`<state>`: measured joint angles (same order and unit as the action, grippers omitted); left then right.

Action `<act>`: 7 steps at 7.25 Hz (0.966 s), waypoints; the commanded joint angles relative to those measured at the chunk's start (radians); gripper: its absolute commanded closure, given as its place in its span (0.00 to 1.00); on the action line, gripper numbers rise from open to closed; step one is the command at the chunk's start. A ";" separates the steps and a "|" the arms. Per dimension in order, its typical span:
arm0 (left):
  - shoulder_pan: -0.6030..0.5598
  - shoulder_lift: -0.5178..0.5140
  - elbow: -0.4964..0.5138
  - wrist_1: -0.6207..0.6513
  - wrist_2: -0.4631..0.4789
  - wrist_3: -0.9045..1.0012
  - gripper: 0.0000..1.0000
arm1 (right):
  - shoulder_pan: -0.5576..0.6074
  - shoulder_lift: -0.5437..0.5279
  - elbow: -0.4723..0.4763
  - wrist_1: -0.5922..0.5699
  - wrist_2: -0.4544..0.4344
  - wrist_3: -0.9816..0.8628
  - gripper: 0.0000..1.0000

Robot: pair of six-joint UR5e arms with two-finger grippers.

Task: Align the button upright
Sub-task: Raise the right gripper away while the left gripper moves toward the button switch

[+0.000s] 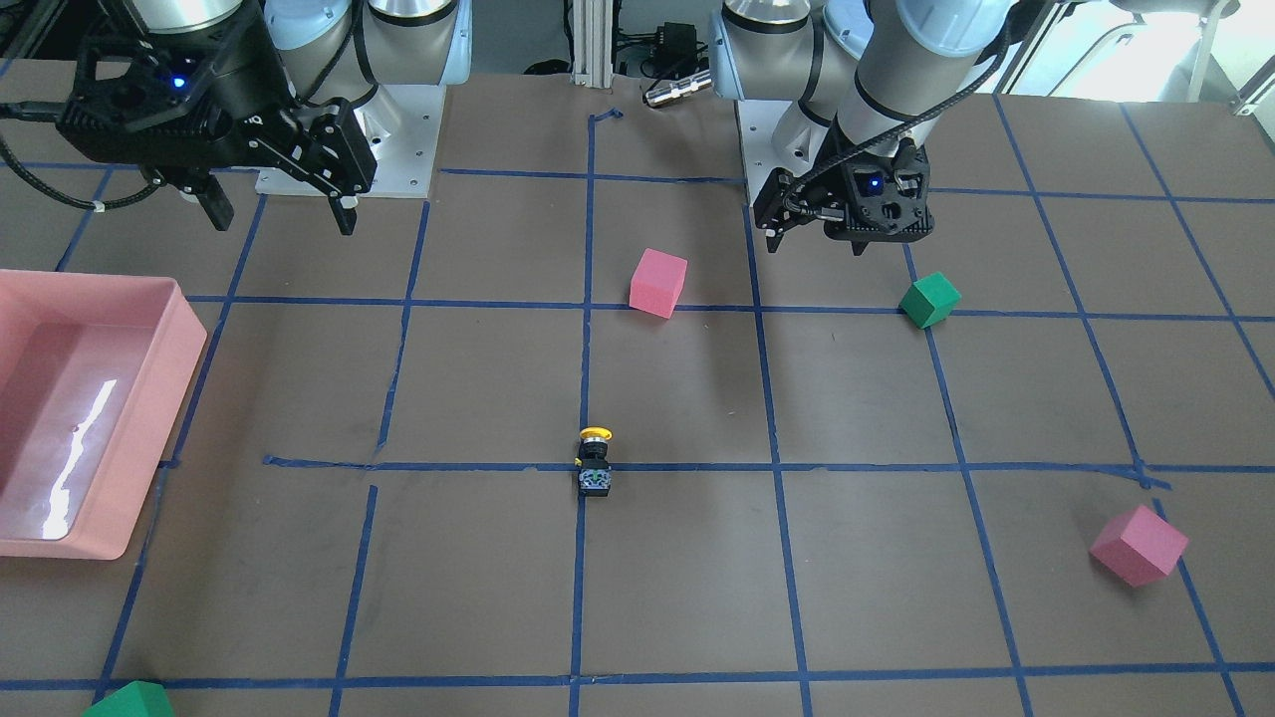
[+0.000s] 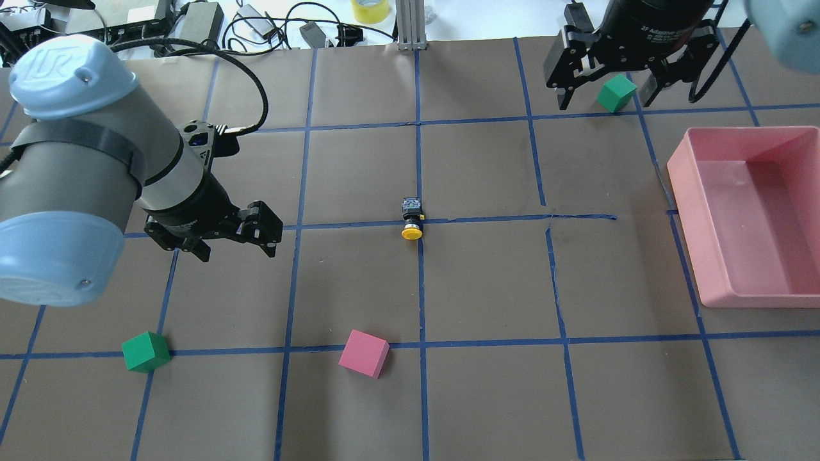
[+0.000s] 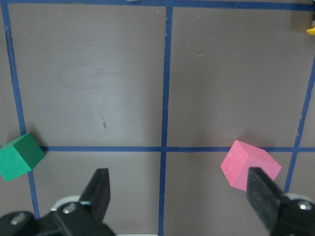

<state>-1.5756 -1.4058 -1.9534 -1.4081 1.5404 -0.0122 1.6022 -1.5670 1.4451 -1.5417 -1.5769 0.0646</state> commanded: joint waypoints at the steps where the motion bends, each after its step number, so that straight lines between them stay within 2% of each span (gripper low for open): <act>1: -0.068 0.011 -0.127 0.230 -0.003 -0.003 0.00 | -0.025 0.002 0.005 0.002 0.003 0.001 0.00; 2: -0.099 0.002 -0.183 0.323 -0.003 -0.009 0.00 | -0.025 0.002 0.006 0.003 0.003 0.001 0.00; 5: -0.275 -0.060 -0.197 0.579 0.000 -0.223 0.00 | -0.027 0.004 0.028 -0.001 0.002 0.004 0.00; 7: -0.285 -0.140 -0.199 0.705 -0.003 -0.221 0.00 | -0.027 0.004 0.034 0.000 -0.012 0.004 0.00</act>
<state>-1.8480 -1.4988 -2.1506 -0.7897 1.5387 -0.2236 1.5754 -1.5631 1.4734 -1.5454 -1.5795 0.0681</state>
